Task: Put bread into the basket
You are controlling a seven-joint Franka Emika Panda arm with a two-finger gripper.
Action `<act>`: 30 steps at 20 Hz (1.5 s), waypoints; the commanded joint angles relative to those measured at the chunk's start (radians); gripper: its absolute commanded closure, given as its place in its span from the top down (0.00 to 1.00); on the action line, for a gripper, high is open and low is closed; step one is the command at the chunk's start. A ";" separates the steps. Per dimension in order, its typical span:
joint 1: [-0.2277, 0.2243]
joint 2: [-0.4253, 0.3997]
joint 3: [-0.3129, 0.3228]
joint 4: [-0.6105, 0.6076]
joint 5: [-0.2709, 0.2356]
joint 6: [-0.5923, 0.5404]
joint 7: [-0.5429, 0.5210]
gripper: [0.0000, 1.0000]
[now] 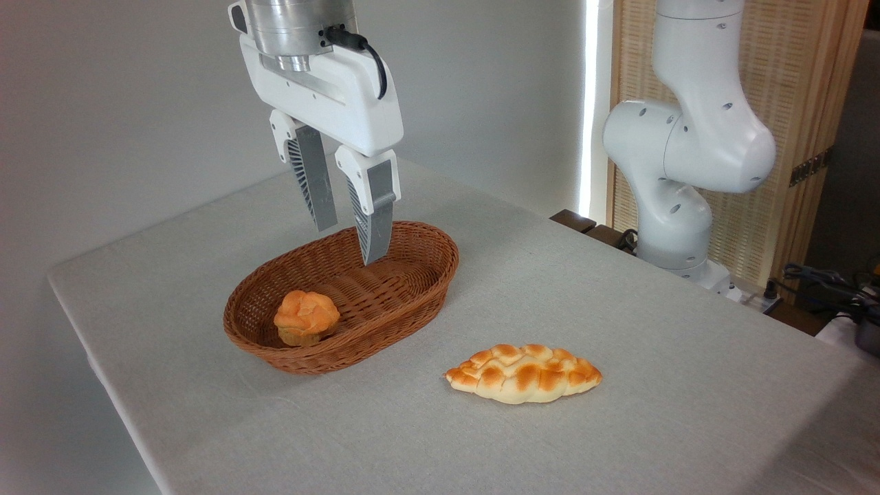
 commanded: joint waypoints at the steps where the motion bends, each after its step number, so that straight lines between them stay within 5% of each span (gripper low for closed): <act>1: -0.053 0.000 0.046 0.020 -0.015 -0.034 0.010 1.00; 3: -0.110 0.002 0.109 0.020 -0.015 -0.036 0.012 1.00; 9: -0.170 0.002 0.183 0.020 -0.012 -0.036 0.016 1.00; 30: -0.132 0.002 0.132 0.020 -0.002 -0.033 0.013 1.00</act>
